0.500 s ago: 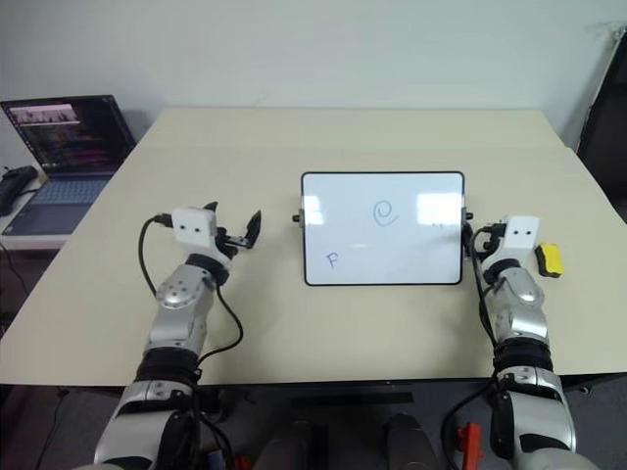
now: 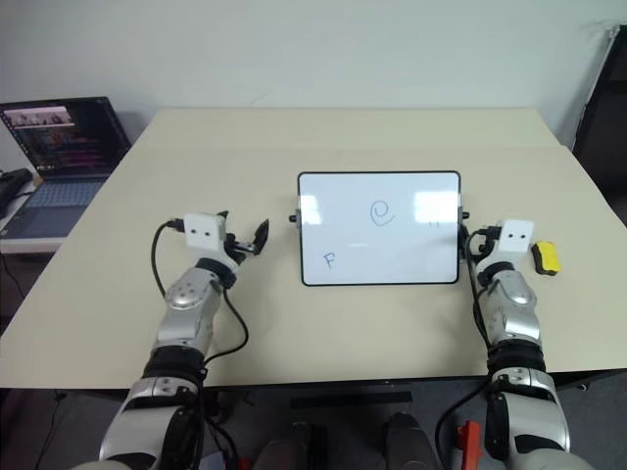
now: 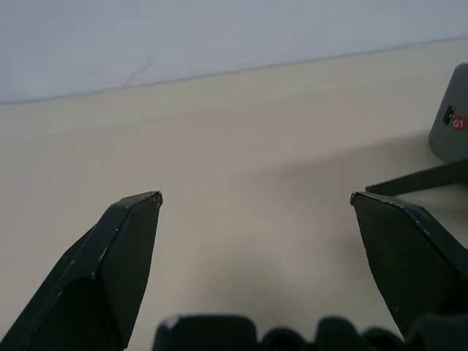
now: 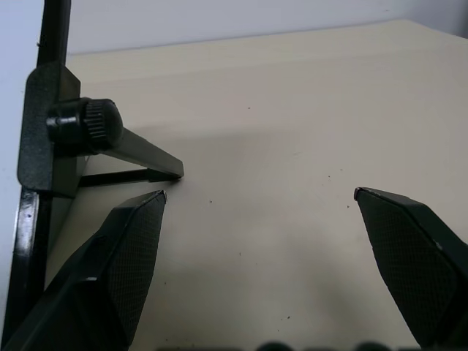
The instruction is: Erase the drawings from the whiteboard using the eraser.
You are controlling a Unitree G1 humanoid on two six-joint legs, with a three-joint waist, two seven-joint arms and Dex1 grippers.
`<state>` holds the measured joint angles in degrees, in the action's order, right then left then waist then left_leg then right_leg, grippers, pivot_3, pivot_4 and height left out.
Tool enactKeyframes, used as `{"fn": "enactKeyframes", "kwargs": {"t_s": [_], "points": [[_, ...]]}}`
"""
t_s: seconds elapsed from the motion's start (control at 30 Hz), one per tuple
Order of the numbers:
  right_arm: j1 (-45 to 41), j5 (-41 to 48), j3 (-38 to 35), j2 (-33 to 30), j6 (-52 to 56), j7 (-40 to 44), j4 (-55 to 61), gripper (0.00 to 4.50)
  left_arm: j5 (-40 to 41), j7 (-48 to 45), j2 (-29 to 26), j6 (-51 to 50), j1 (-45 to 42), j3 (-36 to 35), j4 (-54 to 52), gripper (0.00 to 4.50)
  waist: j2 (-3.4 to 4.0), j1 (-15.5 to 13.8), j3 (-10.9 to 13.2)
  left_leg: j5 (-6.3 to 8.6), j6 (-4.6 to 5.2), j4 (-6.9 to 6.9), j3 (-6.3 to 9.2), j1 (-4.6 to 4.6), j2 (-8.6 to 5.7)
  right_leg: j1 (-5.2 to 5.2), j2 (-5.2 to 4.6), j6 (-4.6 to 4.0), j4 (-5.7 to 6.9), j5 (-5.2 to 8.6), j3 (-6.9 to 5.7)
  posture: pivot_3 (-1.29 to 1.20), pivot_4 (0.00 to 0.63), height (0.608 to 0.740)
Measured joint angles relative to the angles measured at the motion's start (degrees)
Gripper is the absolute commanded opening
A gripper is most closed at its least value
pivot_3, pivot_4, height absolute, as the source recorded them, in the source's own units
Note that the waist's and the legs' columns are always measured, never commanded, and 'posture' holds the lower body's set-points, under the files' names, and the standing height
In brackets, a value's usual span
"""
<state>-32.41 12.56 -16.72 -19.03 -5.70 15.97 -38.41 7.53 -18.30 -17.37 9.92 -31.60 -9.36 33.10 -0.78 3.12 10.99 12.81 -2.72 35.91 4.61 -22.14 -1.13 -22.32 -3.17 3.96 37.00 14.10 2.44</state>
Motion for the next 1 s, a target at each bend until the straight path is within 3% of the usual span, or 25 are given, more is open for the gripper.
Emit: {"fn": "enactKeyframes", "kwargs": {"t_s": [0.17, 0.33, 0.43, 0.5, 0.6, 0.77, 1.0], "points": [[3.5, 0.8, -0.2, -4.4, 2.9, 3.1, 4.1, 4.49, 5.9, -9.9, -7.8, -7.5, 3.1, -1.0, -8.2, 4.50, 0.01, 0.2, 0.0, 0.01, 0.00, -0.05, -0.01, -0.10, 0.01, -0.09, 0.00, 0.00, -0.01, 0.00, 0.01, 0.00, 0.150, 0.740], [7.8, 4.5, -1.5, -11.0, 10.4, 9.3, 11.0, 4.49, 17.3, -26.6, -20.1, -19.8, 10.4, -4.1, -21.8, 4.50, 0.02, 0.1, 0.0, 0.02, 0.02, -0.09, 0.01, -0.11, 0.06, -0.11, 0.00, -0.07, 0.01, 0.04, -0.03, 0.00, 0.150, 0.740], [9.1, 6.5, -2.6, -15.2, 14.2, 13.1, 12.4, 4.49, 25.6, -33.1, -23.7, -29.2, 11.0, -4.4, -31.6, 4.50, -0.02, -0.4, 0.1, 0.03, 0.03, -0.02, 0.04, -0.19, 0.03, -0.08, -0.03, -0.05, -0.05, 0.05, -0.08, 0.00, 0.150, 0.740], [9.1, 7.1, -4.1, -17.6, 15.6, 14.0, 12.4, 4.49, 31.0, -34.8, -22.9, -35.1, 9.0, -2.8, -38.1, 4.50, -0.03, -1.1, 0.0, 0.03, 0.03, 0.08, 0.05, -0.18, 0.00, 0.00, -0.06, 0.01, -0.06, 0.05, -0.09, 0.00, 0.150, 0.740], [6.8, 7.8, -6.3, -20.0, 17.8, 13.1, 10.2, 4.49, 34.6, -33.7, -16.4, -41.2, 2.6, 3.6, -43.7, 4.50, -0.05, -1.5, 0.0, 0.02, 0.05, 0.17, 0.04, -0.15, -0.03, 0.08, -0.05, 0.16, -0.08, 0.02, -0.08, 0.00, 0.150, 0.740], [1.6, 6.5, -6.7, -25.0, 20.4, 13.0, -1.1, 4.49, 31.3, -33.8, -5.8, -42.8, -3.1, 16.5, -43.1, 4.50, -0.08, -0.9, 0.1, 0.02, 0.05, 0.12, -0.06, -0.15, -0.02, 0.02, 0.00, 0.01, -0.12, -0.05, 0.04, 0.00, 0.150, 0.740], [-3.5, 3.7, -4.3, -26.0, 19.5, 15.9, -14.9, 4.49, 26.2, -33.8, 0.1, -41.3, -4.1, 22.6, -40.5, 4.50, -0.06, 0.4, 0.1, 0.02, 0.06, 0.05, -0.12, -0.12, -0.02, -0.02, 0.02, -0.03, -0.11, 0.03, 0.11, 0.00, 0.150, 0.740]]}}
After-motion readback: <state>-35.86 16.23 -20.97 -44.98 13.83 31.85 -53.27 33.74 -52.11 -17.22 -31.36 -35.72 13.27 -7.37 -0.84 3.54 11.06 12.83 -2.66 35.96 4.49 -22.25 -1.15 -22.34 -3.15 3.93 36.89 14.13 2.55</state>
